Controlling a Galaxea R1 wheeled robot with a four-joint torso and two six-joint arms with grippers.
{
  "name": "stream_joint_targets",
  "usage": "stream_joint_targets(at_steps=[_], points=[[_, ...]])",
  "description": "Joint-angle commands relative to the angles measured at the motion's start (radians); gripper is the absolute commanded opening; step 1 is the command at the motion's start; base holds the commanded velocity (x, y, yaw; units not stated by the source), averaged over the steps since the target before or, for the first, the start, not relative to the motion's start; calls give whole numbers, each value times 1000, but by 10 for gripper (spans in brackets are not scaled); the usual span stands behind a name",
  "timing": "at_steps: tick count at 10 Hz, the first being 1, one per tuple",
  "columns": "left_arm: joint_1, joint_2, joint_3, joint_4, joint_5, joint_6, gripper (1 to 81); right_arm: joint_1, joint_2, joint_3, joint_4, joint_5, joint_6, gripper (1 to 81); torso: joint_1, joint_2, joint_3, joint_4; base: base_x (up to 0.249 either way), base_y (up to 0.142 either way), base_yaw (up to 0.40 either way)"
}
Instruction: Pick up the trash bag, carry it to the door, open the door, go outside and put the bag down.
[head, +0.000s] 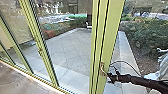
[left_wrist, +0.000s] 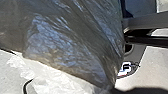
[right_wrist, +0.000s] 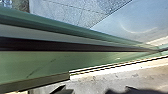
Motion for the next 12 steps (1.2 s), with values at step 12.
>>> stream_joint_targets(at_steps=[12], points=[[-9, -6, 4, -10, 88, -3, 10, 129, -44, 1, -4, -133, -6, 811, -3, -3, -37, -1, 58, 0, 0]])
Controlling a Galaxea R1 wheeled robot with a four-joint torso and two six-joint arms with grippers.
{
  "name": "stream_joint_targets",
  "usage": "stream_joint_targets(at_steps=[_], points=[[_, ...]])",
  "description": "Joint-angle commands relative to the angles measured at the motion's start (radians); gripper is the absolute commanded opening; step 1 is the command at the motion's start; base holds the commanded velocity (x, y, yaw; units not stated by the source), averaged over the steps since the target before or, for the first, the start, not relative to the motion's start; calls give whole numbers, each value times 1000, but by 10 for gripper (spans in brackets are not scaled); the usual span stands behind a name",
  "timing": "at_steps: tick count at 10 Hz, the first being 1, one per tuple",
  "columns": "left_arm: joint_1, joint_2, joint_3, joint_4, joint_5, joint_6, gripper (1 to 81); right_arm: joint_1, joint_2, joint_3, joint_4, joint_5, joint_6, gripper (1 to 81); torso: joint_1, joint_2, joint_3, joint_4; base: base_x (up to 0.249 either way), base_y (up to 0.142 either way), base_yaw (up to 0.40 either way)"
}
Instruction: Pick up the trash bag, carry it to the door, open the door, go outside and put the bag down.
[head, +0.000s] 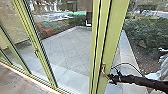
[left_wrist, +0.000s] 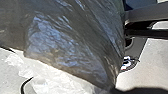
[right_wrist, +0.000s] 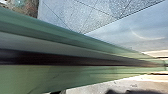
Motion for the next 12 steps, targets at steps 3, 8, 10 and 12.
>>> stream_joint_targets(at_steps=[3, 8, 10, 12], points=[[-7, -3, 4, -12, 85, -3, 10, 136, 12, -73, 9, -120, 96, 811, 2, -1, 1, -1, 110, 0, 0], [-7, -3, 4, -10, 85, -3, 10, 163, -29, -30, -1, -124, 90, 811, 2, -1, 0, -2, 94, 0, 0], [-7, -3, 4, -10, 85, -3, 10, 188, -52, -21, -4, -135, 87, 811, 2, -1, 0, -2, 94, 0, 0], [-7, -3, 4, -10, 85, -3, 10, 212, -84, -17, -17, -143, 84, 811, 3, -1, 0, -2, 86, 0, 0]])
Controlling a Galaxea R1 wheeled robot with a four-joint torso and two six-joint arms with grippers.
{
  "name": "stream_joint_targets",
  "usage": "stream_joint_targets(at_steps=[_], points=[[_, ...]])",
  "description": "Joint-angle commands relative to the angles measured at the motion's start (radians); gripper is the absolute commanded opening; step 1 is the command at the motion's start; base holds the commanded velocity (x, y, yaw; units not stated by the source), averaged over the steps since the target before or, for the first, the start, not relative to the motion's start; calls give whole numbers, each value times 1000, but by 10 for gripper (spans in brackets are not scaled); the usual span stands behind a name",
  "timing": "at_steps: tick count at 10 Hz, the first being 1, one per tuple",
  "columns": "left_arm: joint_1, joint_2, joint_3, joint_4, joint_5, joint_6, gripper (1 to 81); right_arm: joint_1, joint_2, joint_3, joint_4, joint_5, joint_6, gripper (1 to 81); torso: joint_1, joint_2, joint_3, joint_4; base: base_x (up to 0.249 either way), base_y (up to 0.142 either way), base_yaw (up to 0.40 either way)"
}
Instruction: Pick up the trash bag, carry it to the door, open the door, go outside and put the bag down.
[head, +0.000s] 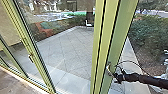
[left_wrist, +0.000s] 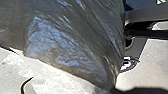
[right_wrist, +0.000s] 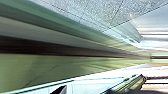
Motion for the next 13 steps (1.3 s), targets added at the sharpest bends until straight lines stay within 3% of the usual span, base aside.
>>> stream_joint_targets(at_steps=[1, 5, 13], points=[[-6, -2, 4, -9, 86, -3, 10, 192, -47, -7, -18, -71, 19, 811, 0, 0, 0, 0, 0, 0, 0], [-6, -2, 4, -9, 88, -3, 10, 269, -143, 64, -21, -110, 19, 811, 3, 3, -2, 0, 0, 0, 0], [-1, 0, 6, -6, 88, -2, 10, 486, -242, 110, -33, -210, -13, 811, 5, 4, -4, 1, 0, 0, 0]])
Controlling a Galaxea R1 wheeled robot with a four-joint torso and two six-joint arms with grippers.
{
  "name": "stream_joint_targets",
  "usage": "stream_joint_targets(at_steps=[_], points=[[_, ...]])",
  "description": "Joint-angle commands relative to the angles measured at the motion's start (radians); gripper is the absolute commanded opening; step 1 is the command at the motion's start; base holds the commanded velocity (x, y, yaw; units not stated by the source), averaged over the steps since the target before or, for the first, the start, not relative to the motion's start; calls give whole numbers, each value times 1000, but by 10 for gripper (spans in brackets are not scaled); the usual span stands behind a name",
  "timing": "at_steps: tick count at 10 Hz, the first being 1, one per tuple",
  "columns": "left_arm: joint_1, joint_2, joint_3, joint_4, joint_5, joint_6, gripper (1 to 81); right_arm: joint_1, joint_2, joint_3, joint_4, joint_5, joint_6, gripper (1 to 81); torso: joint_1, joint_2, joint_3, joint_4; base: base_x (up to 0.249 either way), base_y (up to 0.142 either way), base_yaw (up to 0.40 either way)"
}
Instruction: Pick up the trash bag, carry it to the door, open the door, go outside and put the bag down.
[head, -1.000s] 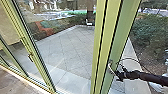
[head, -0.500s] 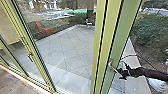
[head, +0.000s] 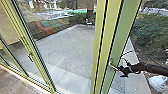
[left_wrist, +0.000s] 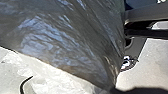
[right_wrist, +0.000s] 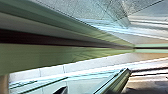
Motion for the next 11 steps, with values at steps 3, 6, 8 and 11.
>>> stream_joint_targets(at_steps=[3, 6, 8, 11], points=[[4, -5, 6, -5, 88, -2, 10, 337, -144, 22, -93, -9, -66, 811, 0, 0, 0, 0, 0, 0, 0], [8, -2, 6, -1, 83, -2, 10, 353, -164, 19, -155, -106, -84, 811, 0, 0, 0, 1, 0, 0, 0], [9, 3, 6, 0, 81, 0, 10, 374, -165, 6, -243, -197, -84, 811, 0, 0, 0, 1, 0, 0, 0], [8, 3, 6, 0, 81, 0, 10, 416, -164, -23, -399, -316, -84, 811, 0, 1, 0, 1, 0, 0, 0]])
